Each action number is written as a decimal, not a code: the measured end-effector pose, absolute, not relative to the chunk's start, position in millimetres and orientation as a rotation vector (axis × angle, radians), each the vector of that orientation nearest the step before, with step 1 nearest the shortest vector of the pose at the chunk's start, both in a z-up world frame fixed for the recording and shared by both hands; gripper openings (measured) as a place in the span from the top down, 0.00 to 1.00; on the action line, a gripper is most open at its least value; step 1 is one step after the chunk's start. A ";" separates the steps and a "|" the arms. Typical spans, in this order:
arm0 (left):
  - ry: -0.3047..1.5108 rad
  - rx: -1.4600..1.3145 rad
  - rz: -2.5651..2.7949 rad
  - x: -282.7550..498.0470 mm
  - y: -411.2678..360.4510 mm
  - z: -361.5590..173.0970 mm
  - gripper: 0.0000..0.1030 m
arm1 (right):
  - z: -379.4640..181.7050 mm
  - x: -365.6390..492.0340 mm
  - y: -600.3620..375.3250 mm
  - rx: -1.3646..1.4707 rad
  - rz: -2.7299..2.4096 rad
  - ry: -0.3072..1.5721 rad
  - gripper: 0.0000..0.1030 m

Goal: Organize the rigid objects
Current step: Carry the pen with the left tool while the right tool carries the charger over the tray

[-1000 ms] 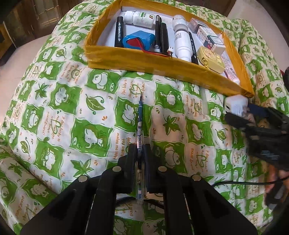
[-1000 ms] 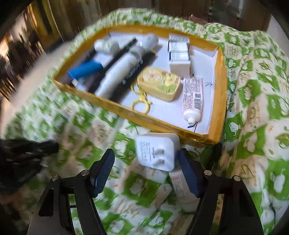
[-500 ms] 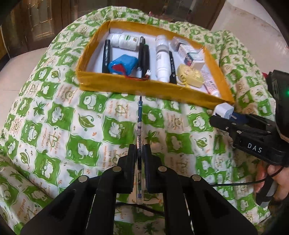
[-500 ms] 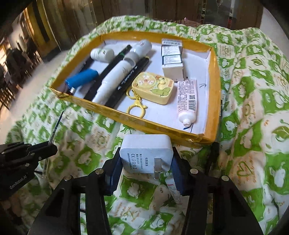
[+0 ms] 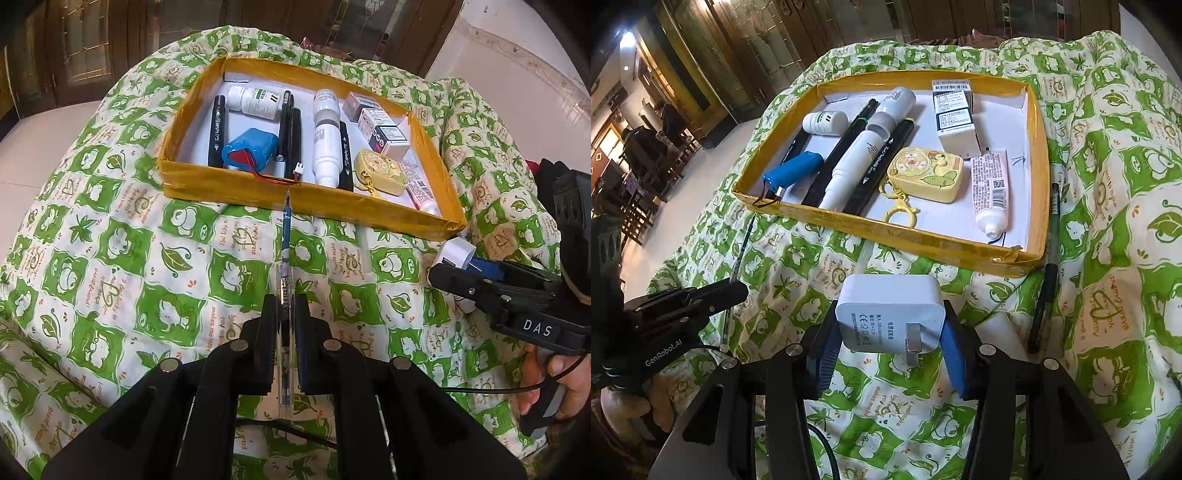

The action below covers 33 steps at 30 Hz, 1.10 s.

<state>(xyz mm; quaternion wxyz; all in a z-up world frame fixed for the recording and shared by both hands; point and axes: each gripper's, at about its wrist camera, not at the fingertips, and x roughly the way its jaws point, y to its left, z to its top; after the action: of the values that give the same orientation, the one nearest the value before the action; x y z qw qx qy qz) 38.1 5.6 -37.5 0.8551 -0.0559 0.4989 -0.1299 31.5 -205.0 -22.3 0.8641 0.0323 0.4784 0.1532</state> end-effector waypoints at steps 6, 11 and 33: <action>1.041 -0.092 -0.269 36.9 2.3 -36.2 0.93 | -26.5 37.1 -200.6 0.060 0.323 1.002 0.56; 1.027 -0.069 -0.273 36.0 -1.3 -32.7 0.93 | -21.9 37.4 -203.2 0.079 0.327 0.985 0.57; 0.954 -0.128 -0.318 100.2 13.6 14.8 0.93 | 13.3 77.0 -221.4 0.083 0.311 0.922 0.56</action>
<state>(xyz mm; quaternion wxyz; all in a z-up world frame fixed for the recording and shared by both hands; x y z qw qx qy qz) 100.2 13.6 14.8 0.8743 -0.0612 0.4568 -0.1522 77.0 -221.4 13.3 0.8831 0.0399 0.4431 0.1492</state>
